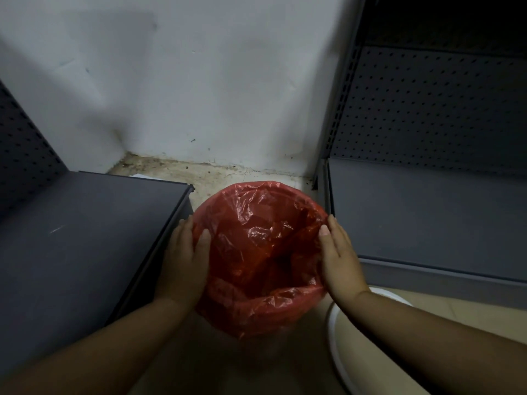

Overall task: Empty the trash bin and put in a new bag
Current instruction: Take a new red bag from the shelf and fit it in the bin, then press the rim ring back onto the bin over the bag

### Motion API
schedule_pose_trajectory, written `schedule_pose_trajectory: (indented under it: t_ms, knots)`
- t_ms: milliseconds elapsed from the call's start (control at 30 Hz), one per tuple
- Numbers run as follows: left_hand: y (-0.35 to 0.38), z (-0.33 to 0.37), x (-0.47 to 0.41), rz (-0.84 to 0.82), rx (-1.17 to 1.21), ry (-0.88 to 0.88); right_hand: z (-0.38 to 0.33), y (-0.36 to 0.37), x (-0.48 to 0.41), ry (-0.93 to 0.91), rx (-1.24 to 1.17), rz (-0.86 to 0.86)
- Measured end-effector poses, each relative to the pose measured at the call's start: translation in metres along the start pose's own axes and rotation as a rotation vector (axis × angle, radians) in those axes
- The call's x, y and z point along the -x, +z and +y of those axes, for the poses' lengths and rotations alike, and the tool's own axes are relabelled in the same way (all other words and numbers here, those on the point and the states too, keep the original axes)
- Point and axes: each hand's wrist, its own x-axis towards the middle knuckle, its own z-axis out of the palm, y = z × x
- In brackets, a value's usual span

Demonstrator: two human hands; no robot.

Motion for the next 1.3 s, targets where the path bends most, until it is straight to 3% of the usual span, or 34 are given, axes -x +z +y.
schedule_pose_trajectory:
  t_ms: [200, 500, 733, 967, 1133, 1300]
  knots:
    - [-0.008, 0.048, -0.01, -0.036, -0.313, 0.289, -0.011, -0.033, -0.011, -0.091, 0.277, -0.042]
    - [0.048, 0.102, 0.01, -0.189, -0.518, 0.463, 0.045, -0.099, 0.014, -0.096, 0.506, 0.03]
    - [0.084, 0.117, 0.032, -0.244, -0.625, 0.511, 0.158, -0.133, 0.042, 0.173, 0.752, -0.088]
    - [0.097, 0.123, 0.04, -0.239, -0.713, 0.56, 0.229, -0.153, 0.054, 0.492, 0.845, -0.208]
    - [0.1, 0.123, 0.038, -0.216, -0.741, 0.559, 0.26, -0.15, 0.056, 0.72, 0.612, -0.04]
    - [0.104, 0.122, 0.04, -0.212, -0.757, 0.529, 0.268, -0.147, 0.056, 0.784, 0.576, -0.009]
